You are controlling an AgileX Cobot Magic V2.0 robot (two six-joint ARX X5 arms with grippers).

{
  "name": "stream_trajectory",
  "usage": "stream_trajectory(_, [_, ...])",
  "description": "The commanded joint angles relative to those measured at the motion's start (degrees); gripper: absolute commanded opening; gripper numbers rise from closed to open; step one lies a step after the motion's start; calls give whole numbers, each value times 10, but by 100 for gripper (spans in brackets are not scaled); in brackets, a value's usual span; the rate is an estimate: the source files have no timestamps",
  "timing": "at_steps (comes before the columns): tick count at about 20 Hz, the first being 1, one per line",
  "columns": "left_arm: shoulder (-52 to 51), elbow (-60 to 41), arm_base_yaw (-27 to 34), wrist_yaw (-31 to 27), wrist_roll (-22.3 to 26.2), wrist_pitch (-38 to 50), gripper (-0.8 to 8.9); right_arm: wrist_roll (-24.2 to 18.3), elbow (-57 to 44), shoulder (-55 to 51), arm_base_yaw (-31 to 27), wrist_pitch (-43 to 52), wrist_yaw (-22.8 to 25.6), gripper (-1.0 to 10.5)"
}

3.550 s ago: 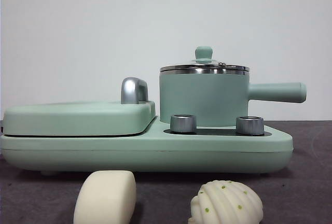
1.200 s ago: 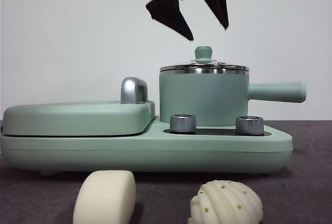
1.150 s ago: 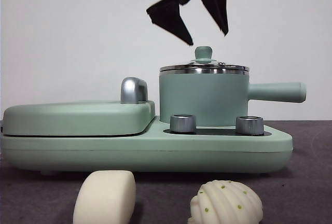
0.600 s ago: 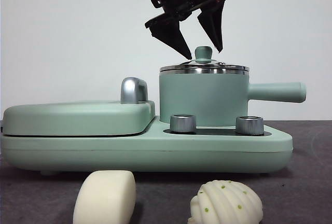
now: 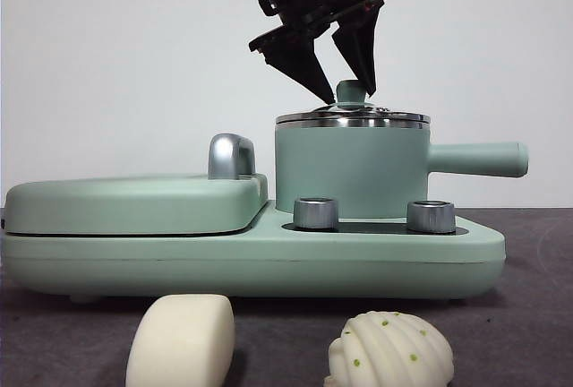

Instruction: Put the buns in a small steamer

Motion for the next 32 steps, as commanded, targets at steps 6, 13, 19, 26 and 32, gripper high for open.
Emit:
stream_trajectory(6, [26, 17, -8, 1, 17, -6, 238, -2, 9, 2, 0, 4, -1, 447])
stream_trajectory(13, [27, 17, -9, 1, 25, -5, 15, -3, 9, 2, 0, 4, -1, 447])
stream_trajectory(19, [20, 90, 0, 1, 31, -44, 15, 11, 9, 3, 7, 11, -2, 431])
stream_trajectory(26, [19, 197, 46, 1, 36, -114, 15, 93, 23, 79, 100, 10, 4, 415])
stream_trajectory(32, [18, 208, 135, 1, 36, -131, 15, 163, 72, 194, 339, 10, 194, 415])
